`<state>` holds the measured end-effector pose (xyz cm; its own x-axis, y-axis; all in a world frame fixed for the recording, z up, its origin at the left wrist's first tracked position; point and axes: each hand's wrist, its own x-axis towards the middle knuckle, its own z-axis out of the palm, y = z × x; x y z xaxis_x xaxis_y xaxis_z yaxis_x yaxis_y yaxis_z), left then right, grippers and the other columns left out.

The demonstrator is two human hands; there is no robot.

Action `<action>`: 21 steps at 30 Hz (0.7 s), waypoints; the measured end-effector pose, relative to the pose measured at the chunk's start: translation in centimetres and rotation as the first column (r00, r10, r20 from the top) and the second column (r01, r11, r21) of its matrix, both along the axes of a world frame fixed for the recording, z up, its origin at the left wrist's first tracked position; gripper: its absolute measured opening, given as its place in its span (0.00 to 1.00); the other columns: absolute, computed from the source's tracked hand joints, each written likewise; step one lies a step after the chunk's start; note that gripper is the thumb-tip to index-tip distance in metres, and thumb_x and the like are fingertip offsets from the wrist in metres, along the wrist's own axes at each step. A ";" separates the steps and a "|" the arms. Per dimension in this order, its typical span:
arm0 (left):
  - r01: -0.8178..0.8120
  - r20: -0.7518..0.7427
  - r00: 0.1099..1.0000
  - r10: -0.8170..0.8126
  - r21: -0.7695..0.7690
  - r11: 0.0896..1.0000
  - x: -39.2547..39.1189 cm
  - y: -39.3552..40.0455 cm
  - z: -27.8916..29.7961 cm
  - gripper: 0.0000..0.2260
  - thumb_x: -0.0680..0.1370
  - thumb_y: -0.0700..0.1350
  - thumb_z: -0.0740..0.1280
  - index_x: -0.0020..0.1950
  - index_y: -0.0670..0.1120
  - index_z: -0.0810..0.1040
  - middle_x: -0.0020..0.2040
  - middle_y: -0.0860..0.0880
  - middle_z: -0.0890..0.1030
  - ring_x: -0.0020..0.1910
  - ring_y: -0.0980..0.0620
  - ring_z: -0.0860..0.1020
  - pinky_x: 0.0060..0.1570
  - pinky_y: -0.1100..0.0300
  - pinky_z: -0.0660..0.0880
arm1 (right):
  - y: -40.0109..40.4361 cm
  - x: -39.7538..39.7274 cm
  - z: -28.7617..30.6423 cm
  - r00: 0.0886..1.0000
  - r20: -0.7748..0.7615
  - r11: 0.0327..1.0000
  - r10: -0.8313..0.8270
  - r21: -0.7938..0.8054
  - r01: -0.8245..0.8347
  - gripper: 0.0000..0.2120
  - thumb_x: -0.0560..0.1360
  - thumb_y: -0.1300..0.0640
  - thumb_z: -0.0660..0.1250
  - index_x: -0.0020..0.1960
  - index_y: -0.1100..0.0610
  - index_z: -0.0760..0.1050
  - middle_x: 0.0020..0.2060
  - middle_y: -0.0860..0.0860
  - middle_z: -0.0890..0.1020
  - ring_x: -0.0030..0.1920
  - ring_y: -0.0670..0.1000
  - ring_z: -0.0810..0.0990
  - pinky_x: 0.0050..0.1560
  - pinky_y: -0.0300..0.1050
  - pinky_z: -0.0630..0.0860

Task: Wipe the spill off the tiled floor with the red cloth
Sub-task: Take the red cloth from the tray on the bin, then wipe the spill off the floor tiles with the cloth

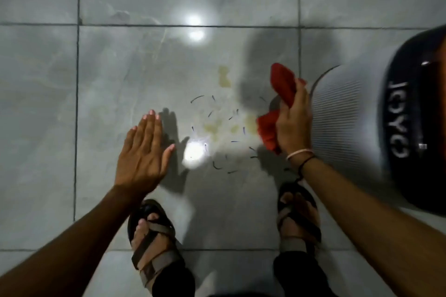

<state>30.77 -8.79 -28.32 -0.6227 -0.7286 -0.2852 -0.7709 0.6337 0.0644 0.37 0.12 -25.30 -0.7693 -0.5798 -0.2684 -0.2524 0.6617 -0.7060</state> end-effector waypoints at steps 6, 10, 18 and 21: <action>-0.020 -0.046 0.999 0.015 -0.111 0.994 7.4 -3.9 -8.8 0.35 0.85 0.58 0.49 0.84 0.35 0.54 0.85 0.36 0.56 0.84 0.38 0.57 0.84 0.47 0.47 | -6.5 -7.1 -9.2 0.974 -0.227 1.000 -0.005 0.018 0.009 0.26 0.85 0.62 0.57 0.82 0.58 0.56 0.81 0.58 0.62 0.81 0.57 0.62 0.83 0.49 0.58; -0.001 -0.136 0.991 -0.016 -0.120 0.993 9.0 -4.4 -11.7 0.34 0.84 0.55 0.52 0.85 0.38 0.51 0.87 0.39 0.50 0.86 0.42 0.49 0.85 0.50 0.43 | -11.4 -8.3 -11.5 0.897 -0.343 0.959 0.279 0.156 -0.238 0.24 0.86 0.56 0.55 0.81 0.57 0.59 0.81 0.58 0.61 0.82 0.59 0.59 0.84 0.58 0.55; 0.001 -0.202 0.979 -0.031 -0.149 0.989 9.1 -4.9 -12.2 0.33 0.83 0.53 0.53 0.85 0.38 0.54 0.87 0.39 0.54 0.86 0.43 0.52 0.85 0.48 0.48 | -19.2 -1.1 -11.2 0.560 -0.425 0.690 0.711 0.265 -0.674 0.25 0.87 0.52 0.54 0.82 0.55 0.58 0.82 0.60 0.59 0.83 0.60 0.57 0.83 0.54 0.52; -0.004 -0.202 0.979 -0.027 -0.153 0.988 9.2 -4.9 -12.1 0.33 0.84 0.52 0.53 0.85 0.37 0.54 0.86 0.40 0.55 0.86 0.43 0.53 0.84 0.45 0.52 | -18.0 5.3 -10.9 0.313 -0.430 0.457 0.847 0.288 -0.842 0.25 0.85 0.52 0.56 0.81 0.57 0.60 0.81 0.61 0.61 0.82 0.61 0.59 0.83 0.55 0.54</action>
